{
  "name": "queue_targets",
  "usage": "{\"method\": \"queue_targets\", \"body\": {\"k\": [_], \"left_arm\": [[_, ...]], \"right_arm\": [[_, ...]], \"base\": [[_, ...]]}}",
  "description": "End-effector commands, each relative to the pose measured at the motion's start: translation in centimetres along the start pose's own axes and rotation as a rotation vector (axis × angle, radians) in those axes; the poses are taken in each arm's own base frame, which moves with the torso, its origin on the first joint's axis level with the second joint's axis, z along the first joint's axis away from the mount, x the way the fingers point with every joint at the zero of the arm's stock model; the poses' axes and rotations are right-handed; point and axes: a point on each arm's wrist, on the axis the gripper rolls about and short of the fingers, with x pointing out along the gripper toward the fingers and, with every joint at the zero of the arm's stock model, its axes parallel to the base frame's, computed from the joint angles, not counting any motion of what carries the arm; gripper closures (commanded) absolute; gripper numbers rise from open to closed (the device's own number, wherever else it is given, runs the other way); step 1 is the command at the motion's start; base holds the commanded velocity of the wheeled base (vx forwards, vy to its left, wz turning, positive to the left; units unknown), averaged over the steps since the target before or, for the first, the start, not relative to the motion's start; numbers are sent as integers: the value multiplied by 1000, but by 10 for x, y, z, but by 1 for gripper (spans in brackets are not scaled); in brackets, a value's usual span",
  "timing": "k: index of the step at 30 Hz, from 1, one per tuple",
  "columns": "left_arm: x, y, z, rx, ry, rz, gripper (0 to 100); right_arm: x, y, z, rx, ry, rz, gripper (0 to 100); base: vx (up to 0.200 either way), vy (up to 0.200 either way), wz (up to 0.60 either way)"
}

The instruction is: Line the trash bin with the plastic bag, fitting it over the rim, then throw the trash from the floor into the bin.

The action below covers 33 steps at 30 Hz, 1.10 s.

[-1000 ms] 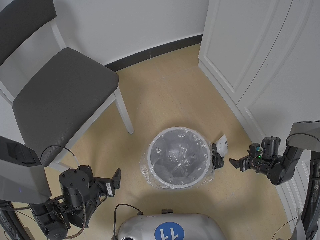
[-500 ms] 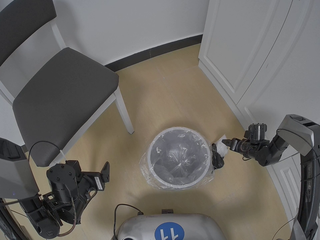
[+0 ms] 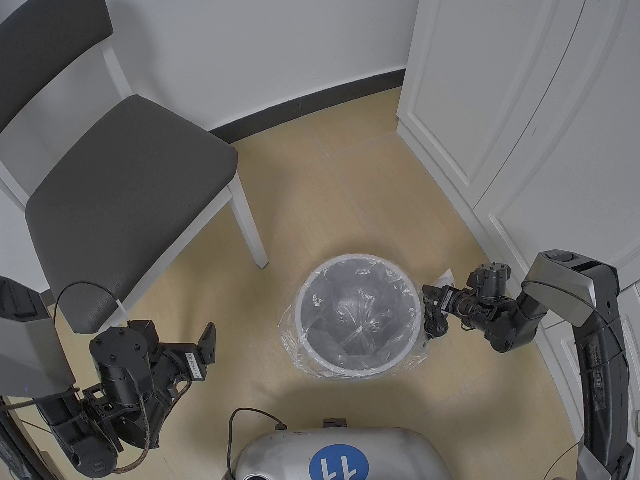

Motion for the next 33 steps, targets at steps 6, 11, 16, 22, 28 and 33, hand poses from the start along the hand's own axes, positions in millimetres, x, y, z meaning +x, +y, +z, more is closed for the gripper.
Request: {"method": "queue_targets", "body": {"k": [6,11,16,22,28,33], "left_arm": [[-2,1,0,2,1,3,0],[-1,0,0,0,-2,2,0],[-1,0,0,2,-1,3,0],[-1,0,-1,4,2,3,0],[-1,0,-1,5,3,2,0],[-1,0,0,2,-1,3,0]], "right_arm": [[4,-2,-2,44,62,-28,0],[12,2,3,97,132,-64,0],[21,9,0,107,161,-71,0],[25,10,4,144,213,-105,0],[29,12,8,188,302,-163,0],[29,13,8,188,320,-172,0]], "base": [[0,0,0],[0,0,0],[0,0,0],[0,0,0],[0,0,0],[0,0,0]]}}
